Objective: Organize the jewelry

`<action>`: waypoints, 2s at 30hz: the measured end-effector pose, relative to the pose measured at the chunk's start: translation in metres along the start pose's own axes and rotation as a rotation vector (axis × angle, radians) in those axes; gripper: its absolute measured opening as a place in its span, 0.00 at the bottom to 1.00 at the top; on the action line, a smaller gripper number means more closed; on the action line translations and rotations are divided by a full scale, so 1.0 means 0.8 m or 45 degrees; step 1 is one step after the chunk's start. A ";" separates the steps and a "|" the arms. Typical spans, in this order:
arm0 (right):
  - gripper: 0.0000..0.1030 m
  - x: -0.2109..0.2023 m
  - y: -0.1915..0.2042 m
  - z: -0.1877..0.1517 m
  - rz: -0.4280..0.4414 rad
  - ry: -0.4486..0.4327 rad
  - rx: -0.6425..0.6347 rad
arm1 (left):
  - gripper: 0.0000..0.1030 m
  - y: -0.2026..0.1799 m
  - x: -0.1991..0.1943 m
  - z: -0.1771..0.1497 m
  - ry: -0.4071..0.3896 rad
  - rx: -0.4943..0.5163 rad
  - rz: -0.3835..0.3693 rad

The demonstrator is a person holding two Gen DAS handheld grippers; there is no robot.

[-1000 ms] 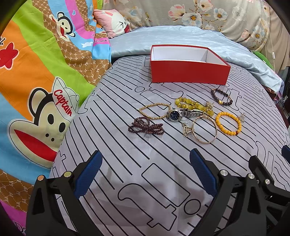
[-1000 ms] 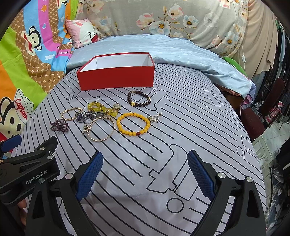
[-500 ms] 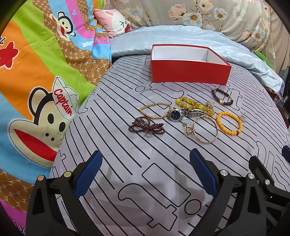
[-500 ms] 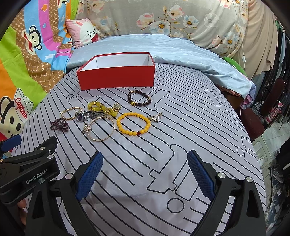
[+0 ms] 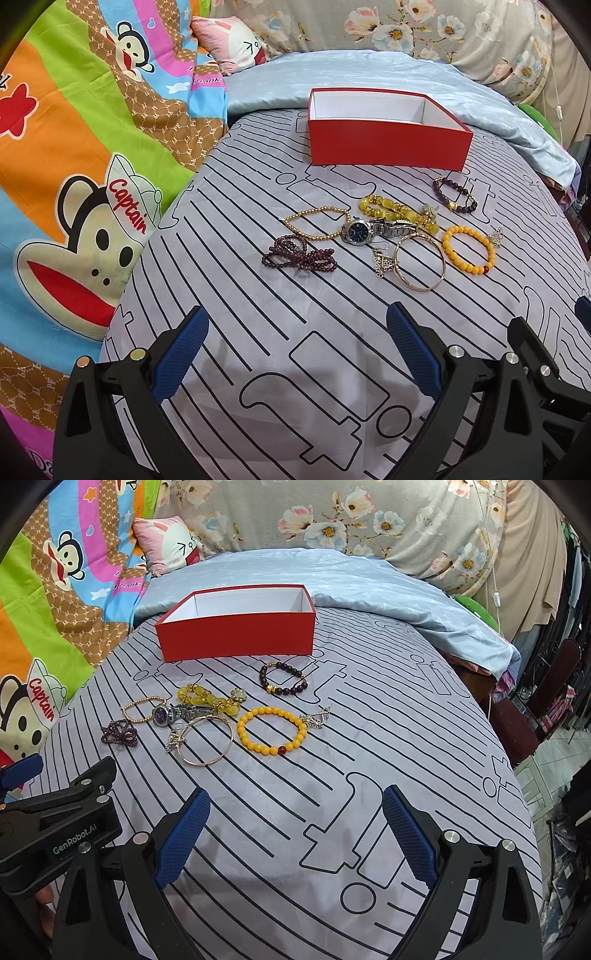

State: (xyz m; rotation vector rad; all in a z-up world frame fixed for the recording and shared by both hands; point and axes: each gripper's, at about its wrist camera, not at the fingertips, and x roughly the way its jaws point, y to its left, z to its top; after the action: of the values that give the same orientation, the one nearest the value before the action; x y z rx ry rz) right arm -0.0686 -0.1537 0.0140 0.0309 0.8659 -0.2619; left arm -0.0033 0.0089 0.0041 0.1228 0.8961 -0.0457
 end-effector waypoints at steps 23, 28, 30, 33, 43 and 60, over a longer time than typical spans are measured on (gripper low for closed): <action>0.90 0.028 0.001 0.002 0.051 0.038 -0.005 | 0.92 0.003 0.019 0.001 0.021 -0.035 0.002; 0.90 0.042 -0.004 0.008 0.083 0.054 0.010 | 0.92 0.011 0.031 0.005 0.039 -0.054 0.037; 0.90 0.048 -0.006 0.010 0.092 0.061 0.018 | 0.92 0.015 0.037 0.007 0.041 -0.063 0.042; 0.90 0.055 -0.009 0.012 0.098 0.067 0.026 | 0.92 0.021 0.044 0.013 0.043 -0.076 0.047; 0.90 0.073 -0.018 0.020 0.099 0.087 0.048 | 0.92 0.018 0.078 0.029 0.103 -0.129 -0.012; 0.90 0.094 -0.022 0.027 0.120 0.121 0.073 | 0.27 0.016 0.102 0.043 0.155 -0.184 -0.132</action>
State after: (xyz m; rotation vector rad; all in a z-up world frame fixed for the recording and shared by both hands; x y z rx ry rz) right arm -0.0099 -0.1900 -0.0275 0.1385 0.9485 -0.1981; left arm 0.0757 0.0181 -0.0373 -0.0563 1.0237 -0.0707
